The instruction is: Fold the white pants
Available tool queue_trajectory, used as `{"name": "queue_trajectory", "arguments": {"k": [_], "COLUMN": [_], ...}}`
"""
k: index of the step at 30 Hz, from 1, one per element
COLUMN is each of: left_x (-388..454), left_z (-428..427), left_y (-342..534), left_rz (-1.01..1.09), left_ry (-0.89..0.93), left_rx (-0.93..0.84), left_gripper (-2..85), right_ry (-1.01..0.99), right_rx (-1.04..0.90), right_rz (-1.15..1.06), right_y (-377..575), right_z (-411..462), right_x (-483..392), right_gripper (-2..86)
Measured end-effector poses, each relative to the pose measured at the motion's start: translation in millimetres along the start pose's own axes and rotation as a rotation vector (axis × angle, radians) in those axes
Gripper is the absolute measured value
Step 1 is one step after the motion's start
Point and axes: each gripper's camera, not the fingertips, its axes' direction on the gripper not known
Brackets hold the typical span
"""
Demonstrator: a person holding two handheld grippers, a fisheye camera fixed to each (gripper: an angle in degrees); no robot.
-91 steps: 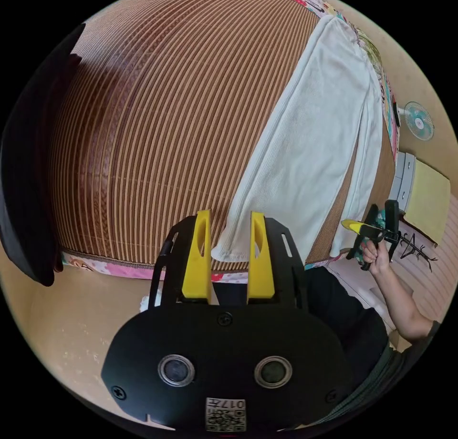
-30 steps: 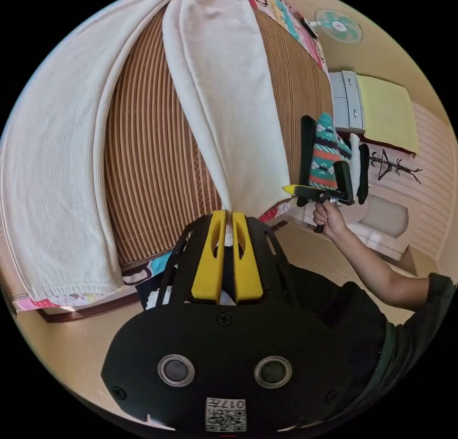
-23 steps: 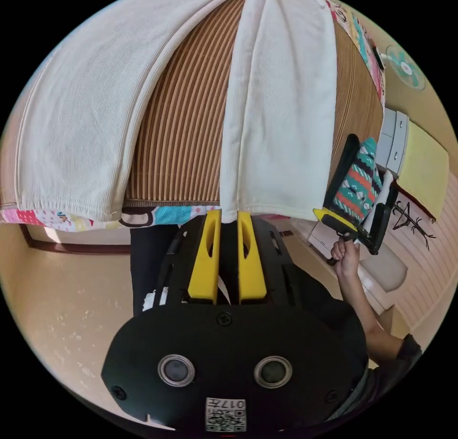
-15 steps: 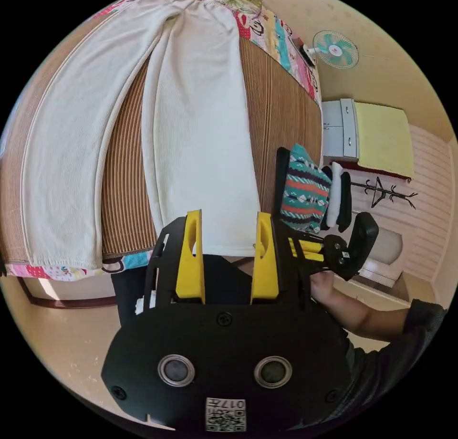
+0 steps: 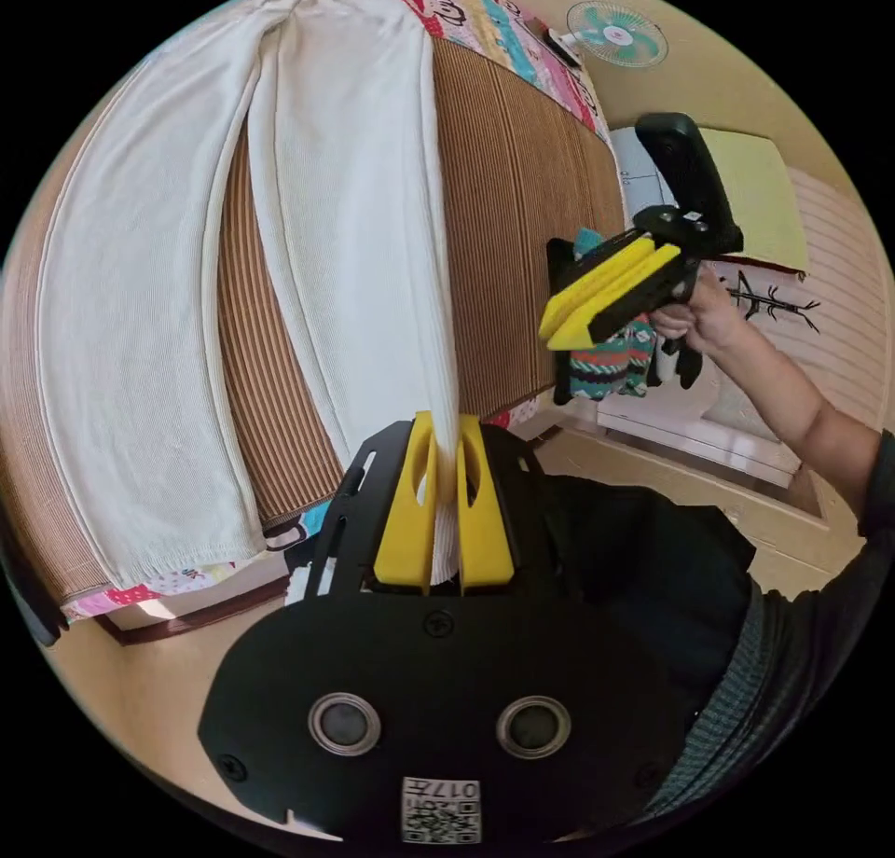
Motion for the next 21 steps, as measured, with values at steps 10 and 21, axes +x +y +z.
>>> {"name": "queue_trajectory", "arguments": {"k": [10,21], "left_x": [-34,-58], "left_z": [-31,-112], "left_y": [21,73], "left_rz": [-0.066,-0.045], "left_ry": [0.092,0.487], "left_rx": [0.058,0.206], "left_gripper": [1.6,1.1], "right_ry": [-0.024,0.803], "right_rx": [0.798,0.849], "right_rz": [0.446,0.161], "right_y": [-164,-291], "right_z": [-183,-108], "right_x": [179,-39], "right_gripper": [16.3,2.6]}}
